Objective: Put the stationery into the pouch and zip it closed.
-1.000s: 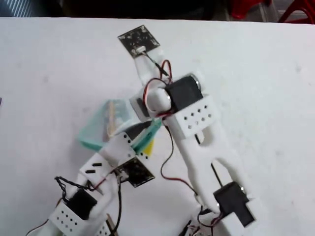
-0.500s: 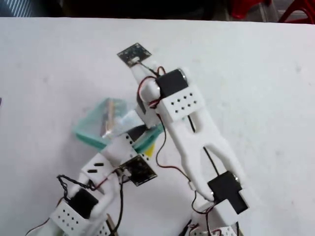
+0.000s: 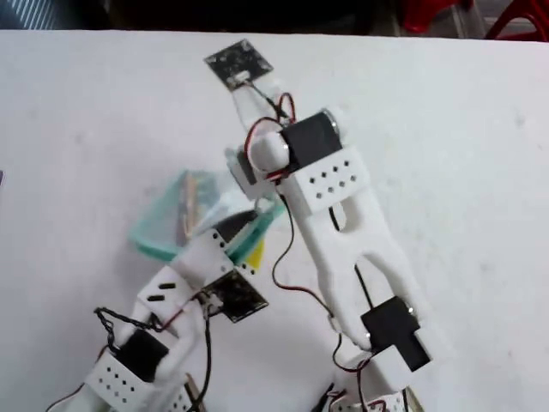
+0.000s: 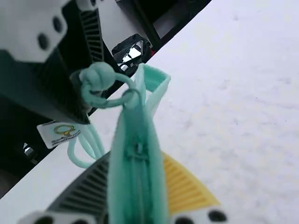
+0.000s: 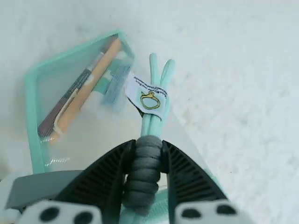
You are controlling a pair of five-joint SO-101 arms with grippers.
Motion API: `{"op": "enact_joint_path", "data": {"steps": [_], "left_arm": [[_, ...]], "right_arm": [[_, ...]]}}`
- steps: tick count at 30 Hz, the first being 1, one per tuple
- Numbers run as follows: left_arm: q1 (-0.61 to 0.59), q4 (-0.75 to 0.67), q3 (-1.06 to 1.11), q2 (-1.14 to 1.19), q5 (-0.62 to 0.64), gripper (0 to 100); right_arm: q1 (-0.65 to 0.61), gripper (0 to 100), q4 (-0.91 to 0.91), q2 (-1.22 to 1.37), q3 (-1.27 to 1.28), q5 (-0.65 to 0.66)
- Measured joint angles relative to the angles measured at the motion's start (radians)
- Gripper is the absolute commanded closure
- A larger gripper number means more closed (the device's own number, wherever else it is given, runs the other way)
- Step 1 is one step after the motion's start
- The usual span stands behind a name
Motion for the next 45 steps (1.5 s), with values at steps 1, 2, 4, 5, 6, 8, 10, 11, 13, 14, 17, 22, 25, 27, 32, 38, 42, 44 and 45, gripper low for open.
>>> {"op": "enact_joint_path", "data": {"steps": [1,2,4,5,6,8,10,11,13,14,17,22,25,27,32,38,42,44,45], "left_arm": [[-0.002,0.000,0.000,-0.002,0.000,90],[-0.003,0.000,0.000,-0.002,0.000,88],[-0.003,0.000,0.000,-0.002,0.009,86],[-0.009,0.000,-0.002,-0.002,0.032,84],[-0.023,0.000,-0.012,-0.002,0.066,83],[-0.063,0.000,-0.048,0.012,0.153,81],[-0.112,0.000,-0.081,0.015,0.242,81],[-0.135,0.000,-0.095,0.015,0.282,81],[-0.172,0.000,-0.117,0.017,0.338,81],[-0.187,0.000,-0.124,0.017,0.354,81],[-0.203,0.000,-0.141,0.017,0.371,81],[-0.203,0.000,-0.158,0.018,0.410,81],[-0.203,0.031,-0.198,0.018,0.479,81],[-0.203,0.089,-0.236,0.018,0.500,81],[-0.203,0.239,-0.316,-0.011,0.511,81],[-0.204,0.299,-0.322,-0.121,0.512,90],[-0.206,0.272,-0.308,-0.124,0.512,97],[-0.209,0.239,-0.295,-0.124,0.509,98],[-0.212,0.230,-0.288,-0.124,0.502,98]], "right_arm": [[-0.002,98.1,0.000,-0.002,-0.009,-0.006],[-0.003,98.1,0.000,-0.008,-0.014,-0.006],[-0.003,98.1,0.000,-0.020,-0.015,-0.008],[-0.003,98.1,0.000,-0.025,-0.017,-0.012],[-0.003,98.1,0.000,-0.032,-0.017,-0.012],[-0.003,98.1,-0.003,-0.052,-0.017,-0.015],[-0.003,98.1,-0.028,-0.084,-0.017,-0.015],[-0.003,98.1,-0.043,-0.101,-0.017,-0.015],[-0.017,98.1,-0.072,-0.141,-0.017,-0.015],[-0.031,98.1,-0.084,-0.161,-0.017,-0.015],[-0.078,98.1,-0.117,-0.213,-0.017,-0.015],[-0.118,98.1,-0.180,-0.253,-0.017,-0.015],[-0.114,98.1,-0.238,-0.253,-0.017,-0.015],[-0.092,98.1,-0.284,-0.253,-0.017,-0.015],[-0.003,98.1,-0.410,-0.227,0.017,-0.015],[0.041,98.1,-0.522,-0.215,0.121,-0.015],[0.028,98.1,-0.557,-0.213,0.186,-0.015],[0.006,98.1,-0.560,-0.213,0.192,-0.015],[-0.003,98.1,-0.560,-0.213,0.192,-0.015]]}}
